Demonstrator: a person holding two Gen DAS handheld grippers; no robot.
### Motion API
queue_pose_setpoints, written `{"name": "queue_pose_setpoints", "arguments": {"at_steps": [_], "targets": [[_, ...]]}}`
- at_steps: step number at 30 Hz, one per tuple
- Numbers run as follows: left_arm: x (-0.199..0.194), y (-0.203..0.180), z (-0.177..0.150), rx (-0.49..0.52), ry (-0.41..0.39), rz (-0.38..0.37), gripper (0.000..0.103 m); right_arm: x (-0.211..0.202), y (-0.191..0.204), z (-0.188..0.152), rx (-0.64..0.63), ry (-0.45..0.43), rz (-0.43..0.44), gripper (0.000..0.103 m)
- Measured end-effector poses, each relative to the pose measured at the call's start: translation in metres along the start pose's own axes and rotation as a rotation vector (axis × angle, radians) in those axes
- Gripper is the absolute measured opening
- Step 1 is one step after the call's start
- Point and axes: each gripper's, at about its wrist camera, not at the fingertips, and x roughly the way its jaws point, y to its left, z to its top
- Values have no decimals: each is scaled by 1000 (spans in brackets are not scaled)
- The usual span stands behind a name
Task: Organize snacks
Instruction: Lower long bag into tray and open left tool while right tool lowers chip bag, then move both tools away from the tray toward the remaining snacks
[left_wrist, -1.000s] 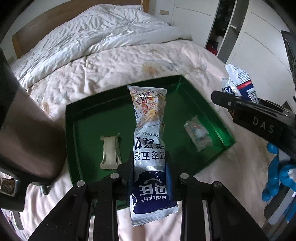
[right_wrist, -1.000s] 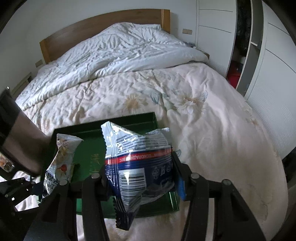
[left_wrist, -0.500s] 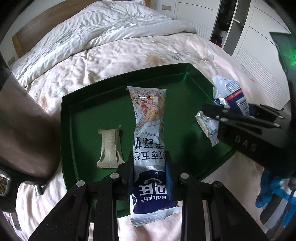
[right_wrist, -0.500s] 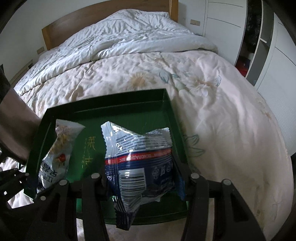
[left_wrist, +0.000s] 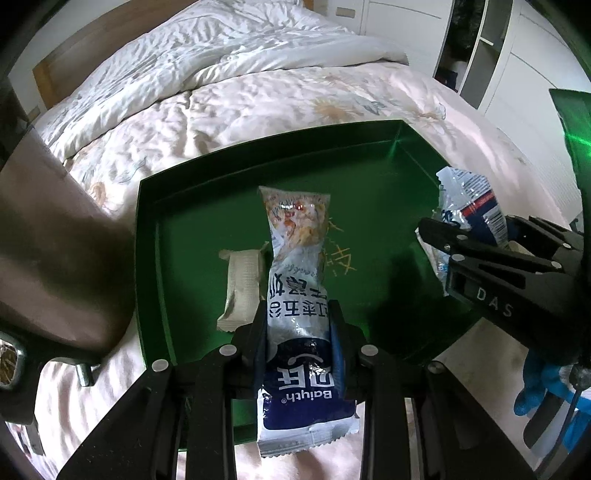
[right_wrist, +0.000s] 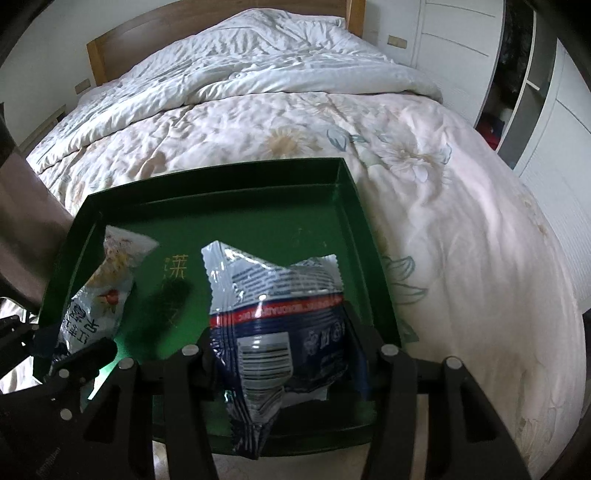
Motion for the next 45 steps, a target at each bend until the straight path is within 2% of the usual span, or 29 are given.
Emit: {"name": "queue_pose_setpoints", "arguments": {"at_steps": [11,15,19,27,35,45], "targets": [[9,-8,4,43,3,12,25,2,1,1,-26,4,-24,103],[7,-6,4,31,0,6,26,2,1,3,-35,-1,-34,103],[1,0,6,1,-11,-30,28,-3,2,7,-35,-18,-26,103],[-21,3,7,1,-50,-56,34,-19,13,11,-51,-34,-9,103],[-49,13,4,-19,-82,-62,35,-47,15,9,-28,-46,-21,103],[-106,26,-28,-6,-102,-85,40,-103,17,-14,27,-58,-47,103]]}}
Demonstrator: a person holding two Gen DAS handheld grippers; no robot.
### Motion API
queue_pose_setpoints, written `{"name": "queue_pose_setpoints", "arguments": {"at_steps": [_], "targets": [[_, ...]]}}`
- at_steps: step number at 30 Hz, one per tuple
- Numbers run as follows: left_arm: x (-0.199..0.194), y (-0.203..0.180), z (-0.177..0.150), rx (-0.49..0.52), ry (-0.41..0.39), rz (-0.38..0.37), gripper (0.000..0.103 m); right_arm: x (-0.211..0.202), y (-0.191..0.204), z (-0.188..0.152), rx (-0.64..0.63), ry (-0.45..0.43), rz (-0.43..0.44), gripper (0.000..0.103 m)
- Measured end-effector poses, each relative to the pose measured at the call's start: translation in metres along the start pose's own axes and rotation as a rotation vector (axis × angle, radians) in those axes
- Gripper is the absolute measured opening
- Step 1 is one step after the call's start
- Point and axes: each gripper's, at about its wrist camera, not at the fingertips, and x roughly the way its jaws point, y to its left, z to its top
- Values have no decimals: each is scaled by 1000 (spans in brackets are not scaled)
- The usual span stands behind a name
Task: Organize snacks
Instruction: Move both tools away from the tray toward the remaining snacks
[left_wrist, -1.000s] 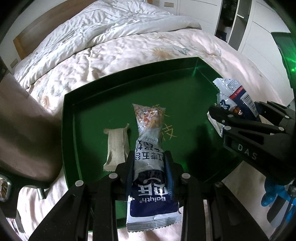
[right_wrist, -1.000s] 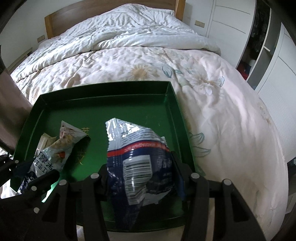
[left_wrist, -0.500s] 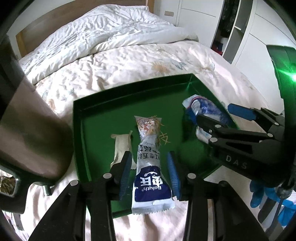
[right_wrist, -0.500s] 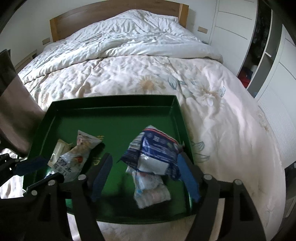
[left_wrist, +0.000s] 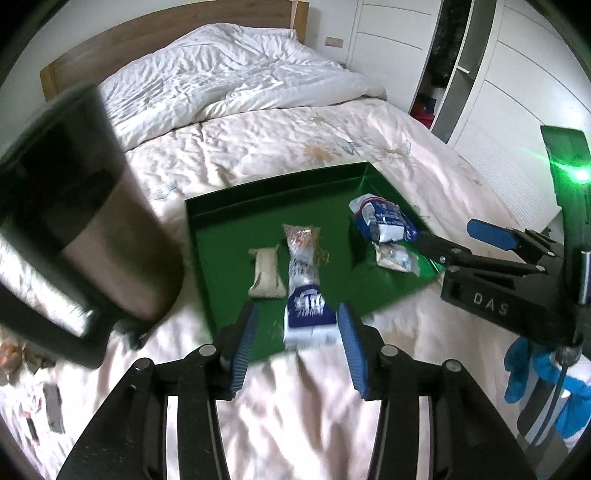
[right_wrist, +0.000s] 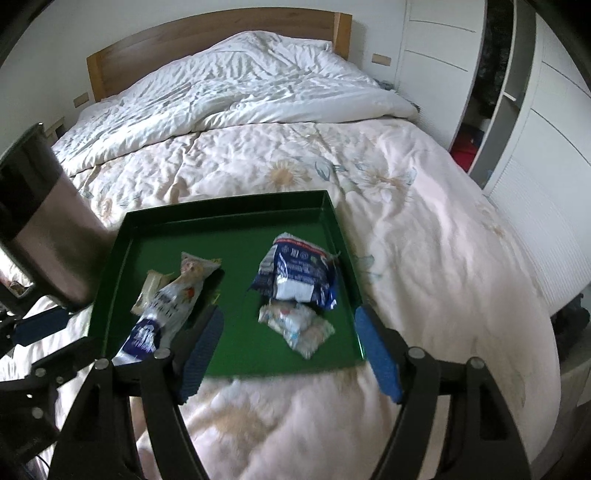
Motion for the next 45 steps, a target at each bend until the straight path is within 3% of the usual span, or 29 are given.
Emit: {"name": "queue_pose_setpoints", "arguments": {"at_steps": [11,16,32,45], "targets": [[-82,51,-45,-3,8,43,40,-80,15,-31,72,-26,-37,103],[-121,85,-66,-18,3,85,43,-122,42,-43,2,-27,-41,103],[-205,204,-142,-109,41,200,44,-204,178,-84,-188,10,52,103],[-234,284,-207,-199,76,273,44,-211,294,-120,-336,73,192,103]]}}
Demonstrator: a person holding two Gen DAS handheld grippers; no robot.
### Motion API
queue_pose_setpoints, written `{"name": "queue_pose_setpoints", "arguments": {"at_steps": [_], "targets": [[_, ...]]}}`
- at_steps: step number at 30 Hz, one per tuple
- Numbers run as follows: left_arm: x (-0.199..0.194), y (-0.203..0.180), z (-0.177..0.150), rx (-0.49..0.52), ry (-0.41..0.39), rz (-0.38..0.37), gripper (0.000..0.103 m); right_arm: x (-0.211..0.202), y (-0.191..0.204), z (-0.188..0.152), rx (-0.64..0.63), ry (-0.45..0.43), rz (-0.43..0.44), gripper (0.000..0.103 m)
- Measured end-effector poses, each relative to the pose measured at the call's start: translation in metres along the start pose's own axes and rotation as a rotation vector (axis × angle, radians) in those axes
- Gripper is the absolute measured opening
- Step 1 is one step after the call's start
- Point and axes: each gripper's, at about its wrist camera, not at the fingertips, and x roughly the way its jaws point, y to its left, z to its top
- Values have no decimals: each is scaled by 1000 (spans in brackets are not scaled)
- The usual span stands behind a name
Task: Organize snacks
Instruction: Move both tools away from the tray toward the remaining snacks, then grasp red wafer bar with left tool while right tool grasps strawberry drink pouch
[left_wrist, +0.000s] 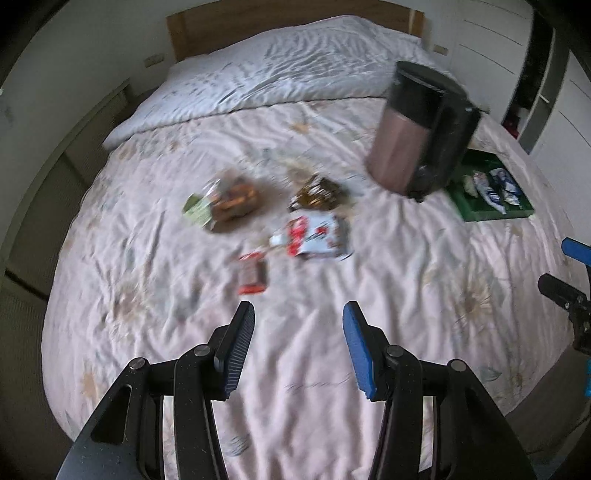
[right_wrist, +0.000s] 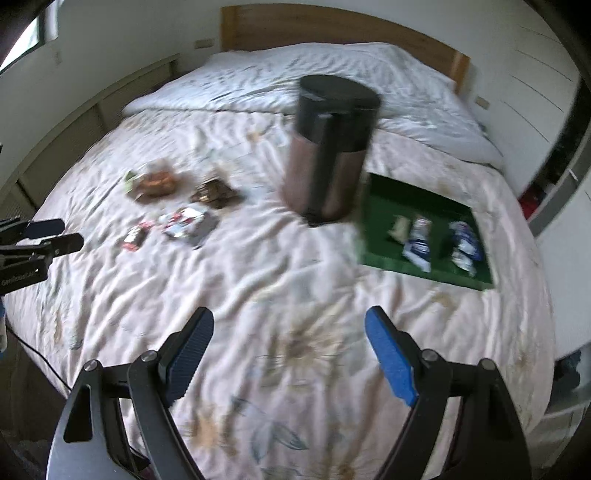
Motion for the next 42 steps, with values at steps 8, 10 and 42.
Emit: {"name": "queue_pose_setpoints", "arguments": {"at_steps": [8,10,42], "targets": [[16,49,-32,-110,48,56,44,28,57,3,-103,32,96,103],[20,59,-37,-133,57,63,44,34,65,4,-119,38,114,103],[175,64,23,-131,112,-30,44,207,141,86,-623,36,328,103]]}}
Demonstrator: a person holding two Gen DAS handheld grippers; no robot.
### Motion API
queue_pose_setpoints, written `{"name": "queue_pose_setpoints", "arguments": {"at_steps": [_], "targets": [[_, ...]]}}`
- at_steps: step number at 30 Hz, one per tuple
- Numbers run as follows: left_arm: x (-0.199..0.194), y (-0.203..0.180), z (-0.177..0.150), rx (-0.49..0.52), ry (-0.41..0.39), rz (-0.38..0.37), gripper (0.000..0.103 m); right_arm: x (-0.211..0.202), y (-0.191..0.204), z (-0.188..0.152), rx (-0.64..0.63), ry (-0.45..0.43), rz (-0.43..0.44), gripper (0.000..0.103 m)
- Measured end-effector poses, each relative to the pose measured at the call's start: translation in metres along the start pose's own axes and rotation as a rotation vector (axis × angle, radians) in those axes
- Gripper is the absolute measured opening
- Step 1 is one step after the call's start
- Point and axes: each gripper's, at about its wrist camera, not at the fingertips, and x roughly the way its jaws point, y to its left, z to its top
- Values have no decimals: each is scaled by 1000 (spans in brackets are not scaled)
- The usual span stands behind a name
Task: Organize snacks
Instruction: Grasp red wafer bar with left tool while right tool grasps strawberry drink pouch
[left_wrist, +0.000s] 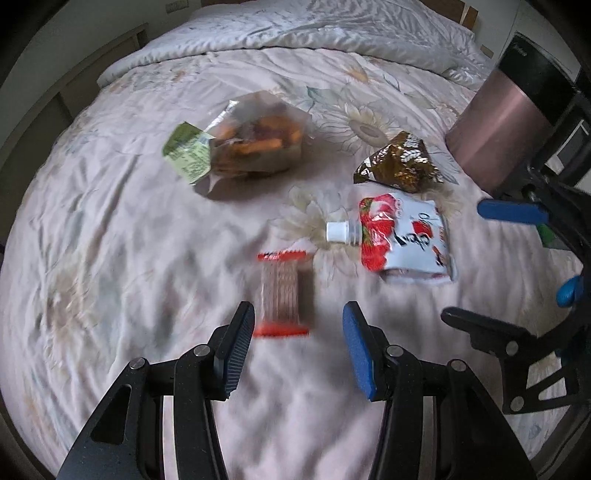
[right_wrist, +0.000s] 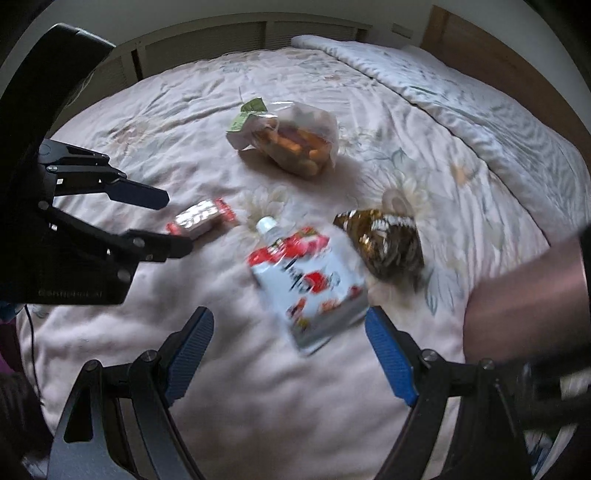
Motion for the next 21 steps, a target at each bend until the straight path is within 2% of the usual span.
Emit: {"name": "queue_pose_setpoints", "arguments": {"at_steps": [6,11,21], "targets": [[22,9,7,-29,37,-22,44,31,-10,14,-81,35,92,103],[30,10,6,-13,51,-38,44,46,-11,21,-114,56,146,103],[34,10,10,-1,53,-44,43,48,-16,27,-71,76,190,103]]}}
